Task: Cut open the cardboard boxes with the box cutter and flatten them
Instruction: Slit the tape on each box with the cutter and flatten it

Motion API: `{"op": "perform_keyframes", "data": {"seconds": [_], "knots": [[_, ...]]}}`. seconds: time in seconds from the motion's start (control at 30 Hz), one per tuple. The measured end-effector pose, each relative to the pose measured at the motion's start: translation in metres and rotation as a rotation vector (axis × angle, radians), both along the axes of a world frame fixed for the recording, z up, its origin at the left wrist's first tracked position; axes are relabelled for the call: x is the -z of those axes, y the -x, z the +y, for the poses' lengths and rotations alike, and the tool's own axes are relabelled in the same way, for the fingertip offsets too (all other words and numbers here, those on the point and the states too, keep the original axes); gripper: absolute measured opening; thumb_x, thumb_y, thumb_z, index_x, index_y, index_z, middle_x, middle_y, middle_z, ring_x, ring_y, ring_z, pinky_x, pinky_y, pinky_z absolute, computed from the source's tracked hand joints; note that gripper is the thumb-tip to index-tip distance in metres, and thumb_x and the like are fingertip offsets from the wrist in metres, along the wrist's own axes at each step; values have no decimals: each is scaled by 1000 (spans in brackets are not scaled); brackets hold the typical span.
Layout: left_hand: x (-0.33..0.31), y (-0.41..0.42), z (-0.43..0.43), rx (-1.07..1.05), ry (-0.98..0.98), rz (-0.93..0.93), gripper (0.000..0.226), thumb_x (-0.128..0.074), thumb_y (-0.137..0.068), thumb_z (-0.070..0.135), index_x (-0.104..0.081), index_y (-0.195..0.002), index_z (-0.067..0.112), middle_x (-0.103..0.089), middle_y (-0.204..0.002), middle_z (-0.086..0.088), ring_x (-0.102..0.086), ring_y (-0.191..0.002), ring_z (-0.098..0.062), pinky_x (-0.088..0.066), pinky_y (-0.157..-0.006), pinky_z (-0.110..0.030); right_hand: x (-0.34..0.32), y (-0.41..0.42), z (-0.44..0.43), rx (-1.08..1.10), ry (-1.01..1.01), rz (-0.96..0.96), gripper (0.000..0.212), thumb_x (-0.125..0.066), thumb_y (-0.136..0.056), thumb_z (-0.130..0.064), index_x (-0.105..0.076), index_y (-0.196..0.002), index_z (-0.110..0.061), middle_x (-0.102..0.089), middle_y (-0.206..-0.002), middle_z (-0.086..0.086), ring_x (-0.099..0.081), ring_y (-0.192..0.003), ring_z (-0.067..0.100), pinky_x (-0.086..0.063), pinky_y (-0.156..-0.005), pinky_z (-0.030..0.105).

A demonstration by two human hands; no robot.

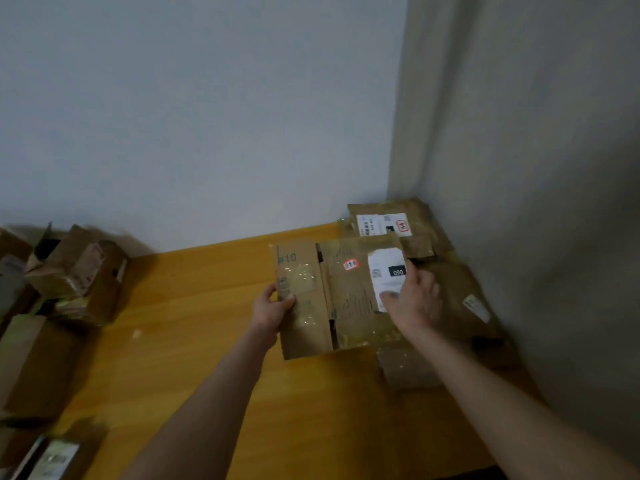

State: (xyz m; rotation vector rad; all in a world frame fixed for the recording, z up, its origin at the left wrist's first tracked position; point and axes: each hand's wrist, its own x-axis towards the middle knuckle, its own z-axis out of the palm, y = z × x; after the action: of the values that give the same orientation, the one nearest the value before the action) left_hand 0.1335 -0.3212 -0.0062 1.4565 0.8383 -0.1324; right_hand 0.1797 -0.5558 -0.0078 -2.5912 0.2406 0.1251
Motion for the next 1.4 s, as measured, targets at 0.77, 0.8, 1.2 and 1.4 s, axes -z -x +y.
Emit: {"op": "perform_keyframes", "data": {"seconds": [0.77, 0.8, 1.2, 1.4], "knots": [[38, -50, -134, 264, -63, 161, 62, -47, -98, -1, -20, -154, 9, -30, -155, -15, -36, -138, -34, -40, -104, -41, 59, -2, -74, -643, 536, 323, 125, -71, -69, -64, 17, -151, -30, 24, -157, 13, 21, -143, 40, 4, -114, 64], [39, -49, -129, 263, -83, 165, 61, -48, -98, 1, -22, -153, 9, -30, -154, -16, -37, -137, -34, -41, -104, -41, 59, -5, -71, -633, 532, 302, 119, -69, -72, -63, 14, -151, -31, 19, -159, 12, 18, -144, 41, 2, -114, 64], [41, -18, -71, 381, -514, 264, 53, -46, -101, 12, -27, -150, 10, -42, -145, -15, -41, -67, -9, -35, -56, -21, 44, -18, -42, -535, 487, 287, 122, -54, -65, -84, 9, -153, -29, 14, -160, 10, 15, -145, 39, 2, -114, 63], [23, 15, -31, 491, -751, 352, 55, -47, -100, 16, -27, -151, 13, -31, -151, -14, -47, -60, -11, -38, -51, -23, 17, -9, 26, -599, 411, 82, 91, -45, -84, -71, -9, -154, -25, 1, -161, 10, 6, -147, 35, -1, -118, 57]]}}
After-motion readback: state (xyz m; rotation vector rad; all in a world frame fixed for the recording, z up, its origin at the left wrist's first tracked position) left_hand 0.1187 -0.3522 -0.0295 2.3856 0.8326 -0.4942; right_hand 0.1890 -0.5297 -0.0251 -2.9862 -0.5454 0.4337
